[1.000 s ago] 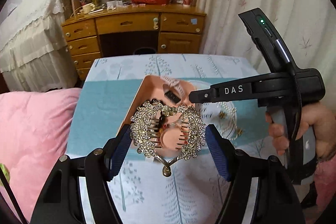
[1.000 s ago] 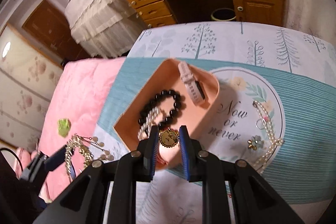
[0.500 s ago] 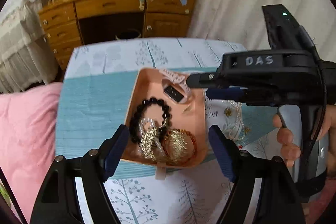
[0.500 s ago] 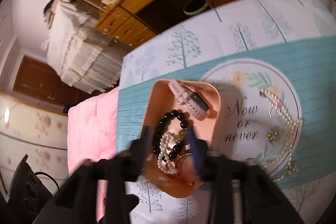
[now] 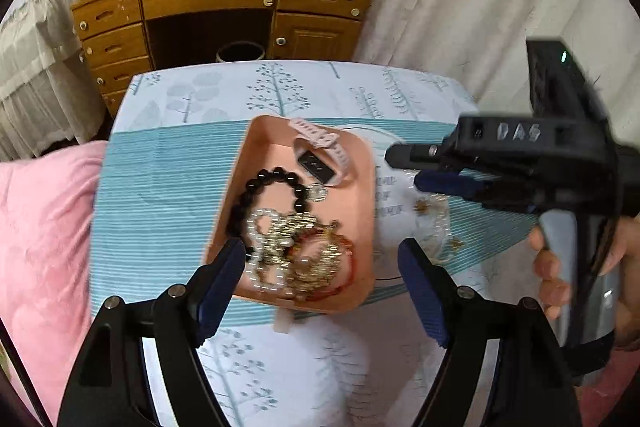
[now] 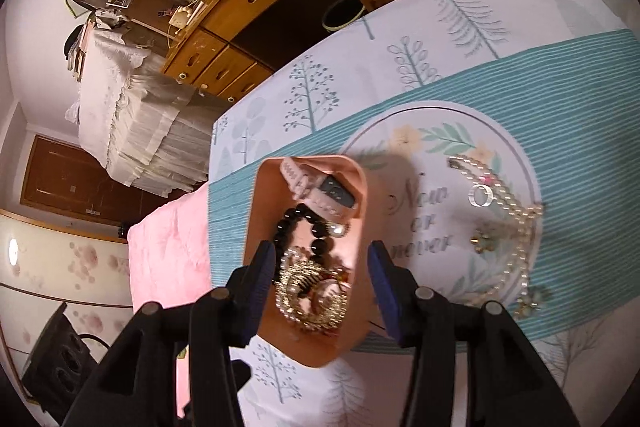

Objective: Organize jewelry
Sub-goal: 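Carry the comb and coin pendant into the pink tray and open both tools, then move both tools toward the pearl necklace and flower charms on the cloth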

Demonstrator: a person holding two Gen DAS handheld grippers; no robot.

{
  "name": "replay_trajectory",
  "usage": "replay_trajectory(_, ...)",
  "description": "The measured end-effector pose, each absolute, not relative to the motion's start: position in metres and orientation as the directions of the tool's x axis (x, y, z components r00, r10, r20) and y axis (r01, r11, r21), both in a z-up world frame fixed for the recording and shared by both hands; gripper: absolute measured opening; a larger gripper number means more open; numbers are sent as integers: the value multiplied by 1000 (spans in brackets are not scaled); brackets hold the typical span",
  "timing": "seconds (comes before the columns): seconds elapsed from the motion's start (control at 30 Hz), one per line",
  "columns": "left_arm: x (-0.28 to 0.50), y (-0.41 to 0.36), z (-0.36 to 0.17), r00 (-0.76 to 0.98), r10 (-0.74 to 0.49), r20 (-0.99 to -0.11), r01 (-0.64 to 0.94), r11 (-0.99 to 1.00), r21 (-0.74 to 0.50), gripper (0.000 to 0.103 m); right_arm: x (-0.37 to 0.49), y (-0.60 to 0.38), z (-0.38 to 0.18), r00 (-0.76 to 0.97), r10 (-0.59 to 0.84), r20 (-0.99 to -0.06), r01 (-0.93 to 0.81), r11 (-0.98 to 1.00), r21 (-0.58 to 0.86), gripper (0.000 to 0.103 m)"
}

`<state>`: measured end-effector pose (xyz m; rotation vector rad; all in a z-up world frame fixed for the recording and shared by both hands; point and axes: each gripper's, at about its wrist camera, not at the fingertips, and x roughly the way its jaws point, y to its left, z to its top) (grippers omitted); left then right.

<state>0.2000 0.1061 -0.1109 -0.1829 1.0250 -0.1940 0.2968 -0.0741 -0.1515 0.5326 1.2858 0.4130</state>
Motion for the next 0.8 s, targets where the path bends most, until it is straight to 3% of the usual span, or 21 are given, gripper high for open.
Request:
replay_trajectory(0.17,198,93,-104,512,-303,-803,55,945,-322,77,288,-98,-162,212,506,-836,25,852,523,48)
replay_trajectory(0.57,191,35,-111,489,-307,-817,95,949,-300,77,260,-165,-192,129,360,-924,-23,932,360,49)
replay_trajectory(0.8,183,-6,-131,449,-306,-840,157,952,-263,77,247,-178,-194,146,274,-950,-190,951,245,49)
